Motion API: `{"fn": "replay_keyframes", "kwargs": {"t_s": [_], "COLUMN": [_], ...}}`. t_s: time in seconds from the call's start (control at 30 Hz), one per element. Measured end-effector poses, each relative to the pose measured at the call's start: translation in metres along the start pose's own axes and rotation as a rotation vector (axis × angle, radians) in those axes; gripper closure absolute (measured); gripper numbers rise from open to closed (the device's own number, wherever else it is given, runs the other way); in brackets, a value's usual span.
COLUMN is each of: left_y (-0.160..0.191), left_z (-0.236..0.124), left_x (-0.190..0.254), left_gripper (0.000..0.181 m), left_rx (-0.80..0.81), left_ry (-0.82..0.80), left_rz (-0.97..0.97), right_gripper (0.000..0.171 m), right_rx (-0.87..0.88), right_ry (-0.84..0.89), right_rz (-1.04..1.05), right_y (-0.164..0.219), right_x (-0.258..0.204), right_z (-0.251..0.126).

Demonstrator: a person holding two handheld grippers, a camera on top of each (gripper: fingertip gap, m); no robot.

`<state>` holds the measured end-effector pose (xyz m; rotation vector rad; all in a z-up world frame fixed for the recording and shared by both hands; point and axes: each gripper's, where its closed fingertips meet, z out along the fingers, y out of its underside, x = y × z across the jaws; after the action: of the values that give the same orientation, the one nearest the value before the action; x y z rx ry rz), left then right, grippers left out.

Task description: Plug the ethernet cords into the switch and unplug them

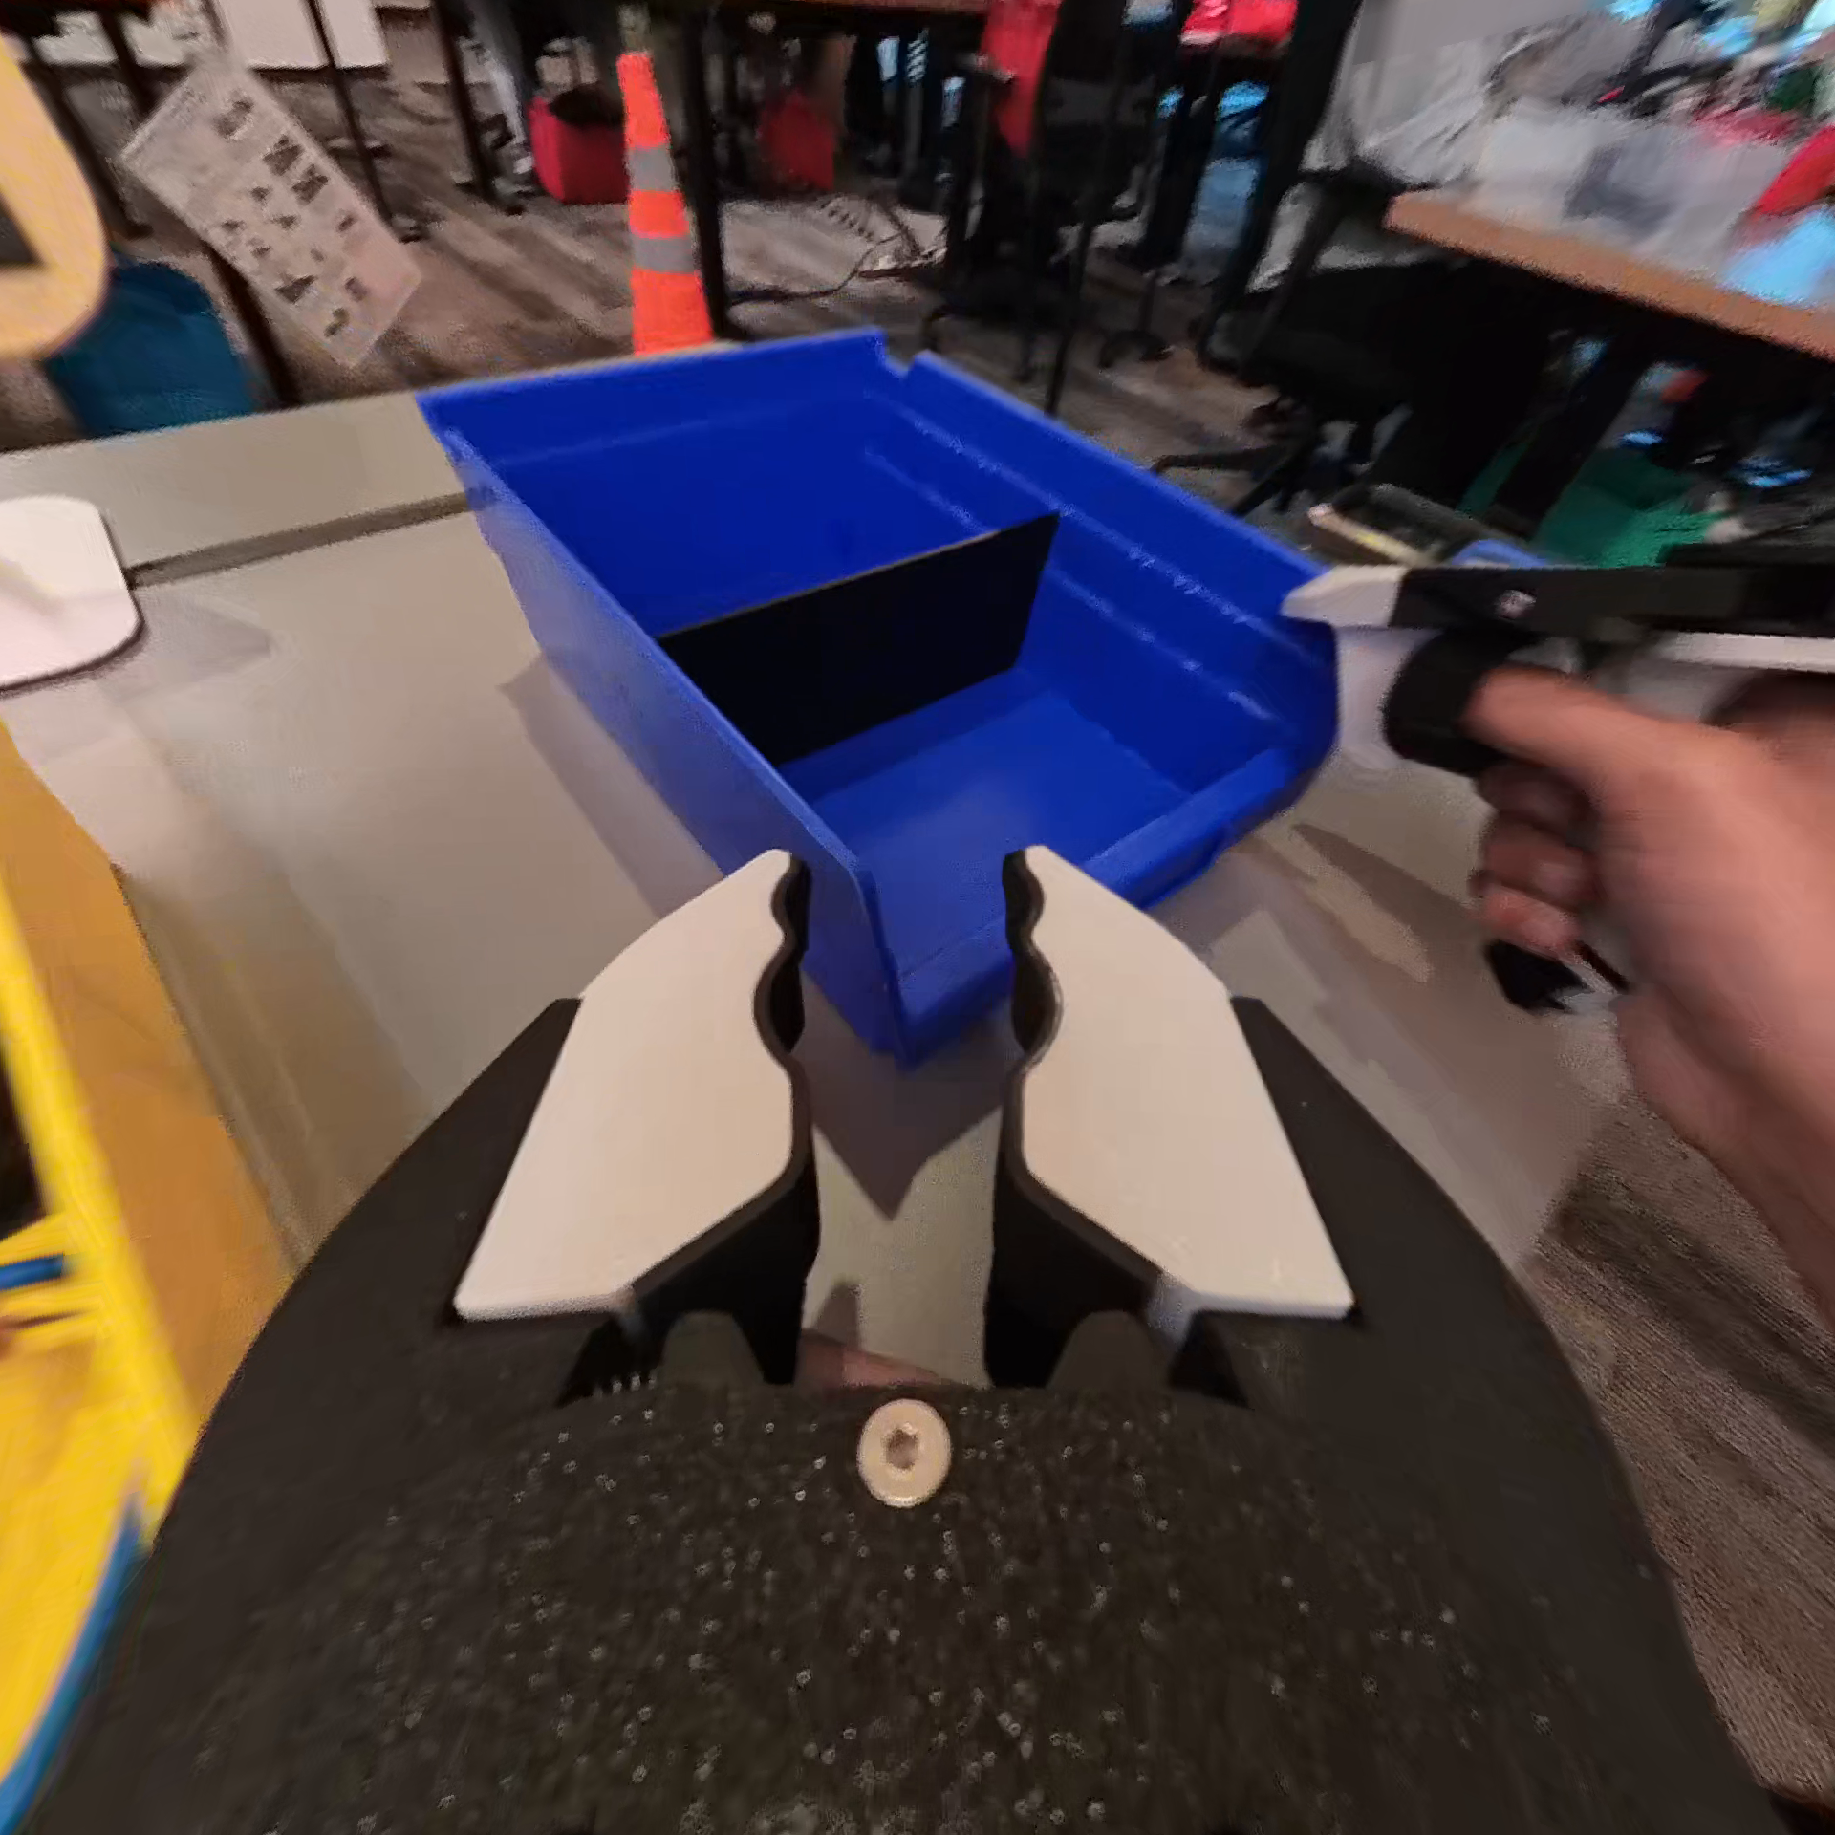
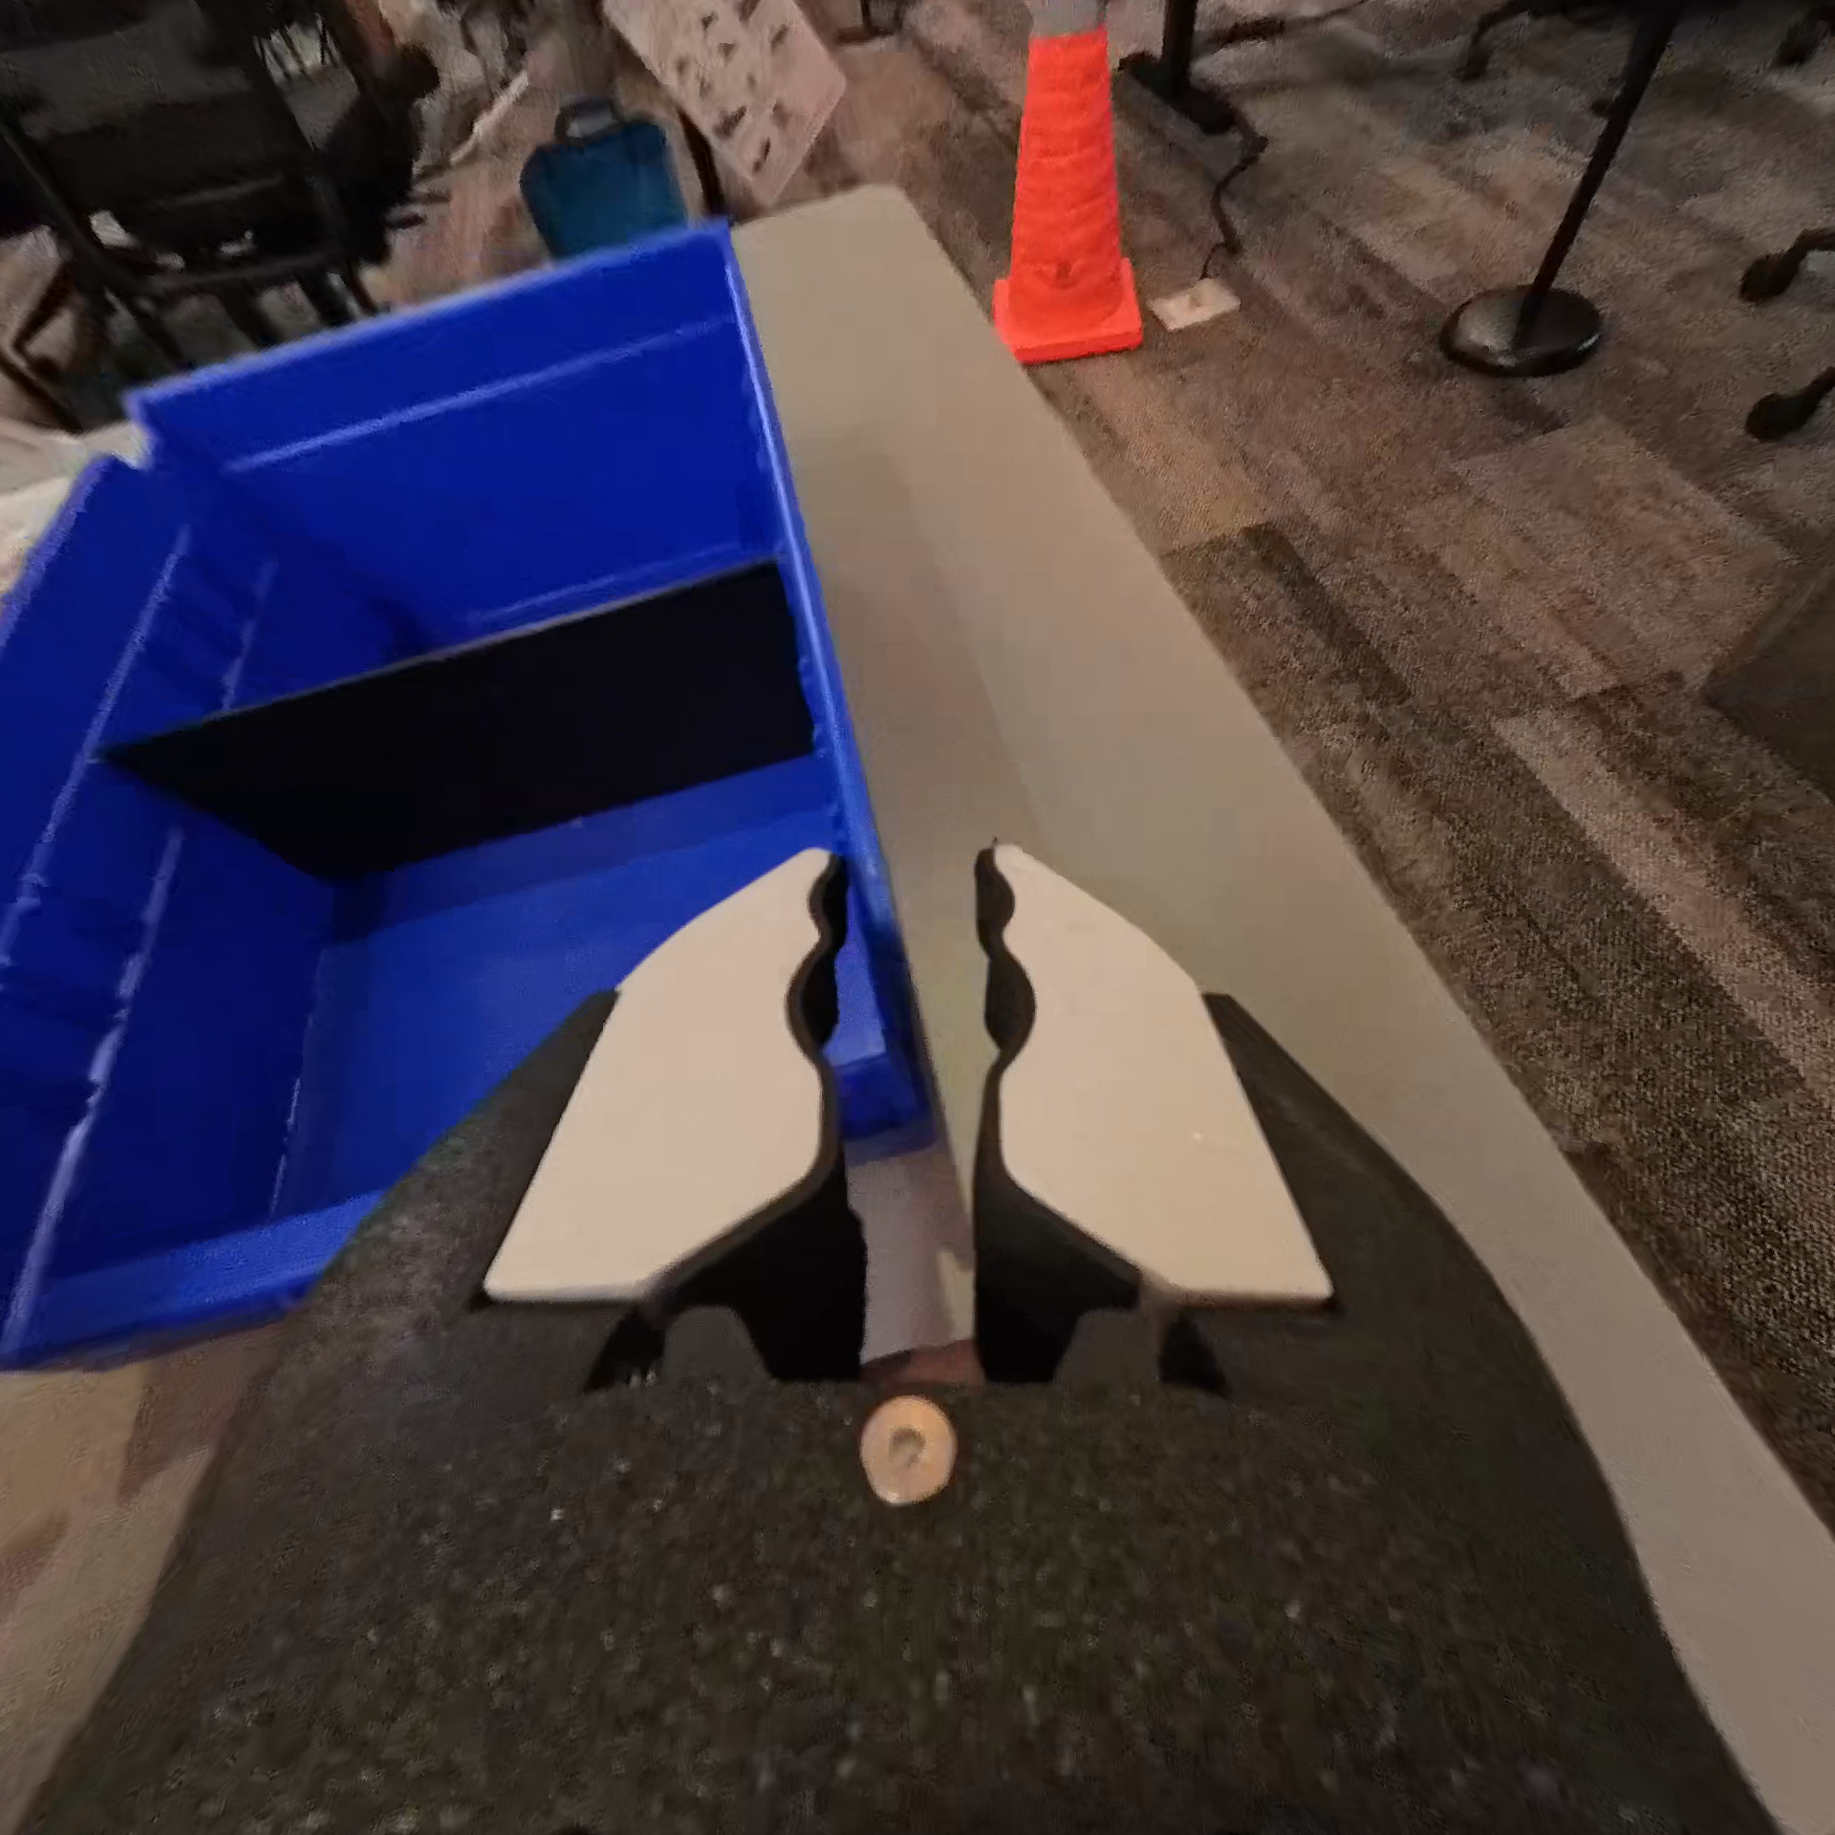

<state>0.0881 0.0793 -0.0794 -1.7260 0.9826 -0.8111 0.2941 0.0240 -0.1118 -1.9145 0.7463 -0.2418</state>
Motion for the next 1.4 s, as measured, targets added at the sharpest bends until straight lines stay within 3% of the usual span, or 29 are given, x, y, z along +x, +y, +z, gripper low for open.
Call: {"fn": "replay_keyframes", "kwargs": {"t_s": [0.13,0.27,0.4,0.53,0.67,0.73,0.8,0.83,0.93,1.03,1.2,1.4], "left_y": [-0.024,-0.028,0.003,0.041,0.080,0.099,0.103,0.102,0.101,0.096,0.083,0.075], "left_z": [-0.077,-0.151,-0.198,-0.214,-0.203,-0.195,-0.192,-0.192,-0.191,-0.197,-0.231,-0.293], "left_x": [-0.046,-0.126,-0.199,-0.231,-0.242,-0.244,-0.246,-0.250,-0.260,-0.271,-0.301,-0.373], "left_gripper": [0.139,0.134,0.124,0.124,0.134,0.146,0.159,0.169,0.172,0.176,0.177,0.178], "left_rx": [0.063,0.091,0.034,-0.048,-0.134,-0.181,-0.160,-0.157,-0.165,-0.132,-0.063,-0.012], "left_ry": [-0.067,-0.207,-0.376,-0.410,-0.374,-0.359,-0.351,-0.365,-0.384,-0.425,-0.484,-0.603], "left_rz": [0.056,0.026,0.105,0.077,0.037,0.007,-0.025,-0.018,0.056,-0.016,-0.031,-0.029], "right_gripper": [0.140,0.138,0.131,0.124,0.108,0.129,0.162,0.164,0.166,0.167,0.167,0.167], "right_rx": [0.173,0.180,0.072,-0.019,-0.048,-0.079,-0.088,-0.085,-0.067,-0.020,0.056,0.113], "right_ry": [0.068,-0.024,-0.451,-0.731,-0.580,-0.456,-0.438,-0.398,-0.333,-0.268,-0.300,-0.377], "right_rz": [-0.103,-0.442,-0.566,-0.463,-0.388,-0.371,-0.318,-0.287,-0.310,-0.355,-0.372,-0.391], "right_y": [-0.045,-0.062,-0.010,0.062,0.113,0.120,0.121,0.119,0.119,0.117,0.104,0.106], "right_x": [-0.020,-0.111,-0.246,-0.322,-0.326,-0.324,-0.331,-0.330,-0.332,-0.341,-0.384,-0.478], "right_z": [-0.033,-0.049,-0.072,-0.098,-0.079,-0.066,-0.063,-0.061,-0.059,-0.067,-0.084,-0.091]}}
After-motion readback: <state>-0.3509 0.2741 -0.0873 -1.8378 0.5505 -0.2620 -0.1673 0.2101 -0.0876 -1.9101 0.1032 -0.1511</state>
